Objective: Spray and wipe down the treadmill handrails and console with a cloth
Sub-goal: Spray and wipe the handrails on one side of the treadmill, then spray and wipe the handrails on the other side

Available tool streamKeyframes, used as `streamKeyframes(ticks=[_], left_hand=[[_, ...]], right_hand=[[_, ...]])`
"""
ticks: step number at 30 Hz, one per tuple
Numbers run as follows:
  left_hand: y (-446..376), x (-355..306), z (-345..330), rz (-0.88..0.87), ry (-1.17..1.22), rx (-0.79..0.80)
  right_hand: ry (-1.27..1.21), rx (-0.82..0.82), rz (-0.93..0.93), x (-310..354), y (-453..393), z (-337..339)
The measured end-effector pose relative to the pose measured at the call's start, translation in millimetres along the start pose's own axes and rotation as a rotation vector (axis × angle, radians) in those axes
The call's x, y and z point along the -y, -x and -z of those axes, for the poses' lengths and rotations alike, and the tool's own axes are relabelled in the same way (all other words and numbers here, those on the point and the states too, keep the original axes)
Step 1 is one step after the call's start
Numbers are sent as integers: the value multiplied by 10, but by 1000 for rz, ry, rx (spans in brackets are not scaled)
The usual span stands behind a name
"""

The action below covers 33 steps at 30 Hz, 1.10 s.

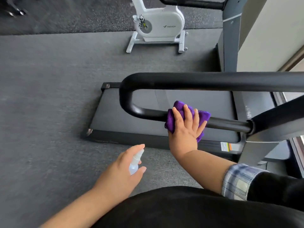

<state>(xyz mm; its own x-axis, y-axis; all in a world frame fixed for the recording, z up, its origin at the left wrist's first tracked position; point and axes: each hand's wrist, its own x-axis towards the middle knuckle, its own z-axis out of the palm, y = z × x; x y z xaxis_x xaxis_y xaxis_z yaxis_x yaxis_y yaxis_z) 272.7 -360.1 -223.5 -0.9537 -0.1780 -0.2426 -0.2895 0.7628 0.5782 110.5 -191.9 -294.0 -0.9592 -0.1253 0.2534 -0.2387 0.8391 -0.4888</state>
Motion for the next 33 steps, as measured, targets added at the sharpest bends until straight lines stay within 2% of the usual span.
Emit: streamKeyframes(ticks=[7, 10, 13, 16, 21, 24, 27, 33], left_hand=[[116, 856, 738, -58, 4, -36], [104, 1124, 1060, -135, -58, -40], [133, 1419, 1357, -157, -80, -87], [232, 1775, 1601, -132, -43, -137], [353, 2226, 2021, -54, 71, -245], [325, 2482, 2341, -9, 130, -350], [181, 2707, 2736, 42, 146, -440], [-358, 3135, 3743, 68, 124, -526]], right_hand=[[-129, -36, -153, 1249, 33, -482], [-336, -167, -380, 1723, -21, -572], [-538, -272, -528, 1989, 10, -551], [-747, -228, -590, 2355, 181, -560], [-894, 146, -188, 3147, 506, -617], [-934, 232, -5, 3567, 390, -622], [-961, 318, 66, 3943, 179, -722], [-955, 391, 207, 4734, -412, -1245]])
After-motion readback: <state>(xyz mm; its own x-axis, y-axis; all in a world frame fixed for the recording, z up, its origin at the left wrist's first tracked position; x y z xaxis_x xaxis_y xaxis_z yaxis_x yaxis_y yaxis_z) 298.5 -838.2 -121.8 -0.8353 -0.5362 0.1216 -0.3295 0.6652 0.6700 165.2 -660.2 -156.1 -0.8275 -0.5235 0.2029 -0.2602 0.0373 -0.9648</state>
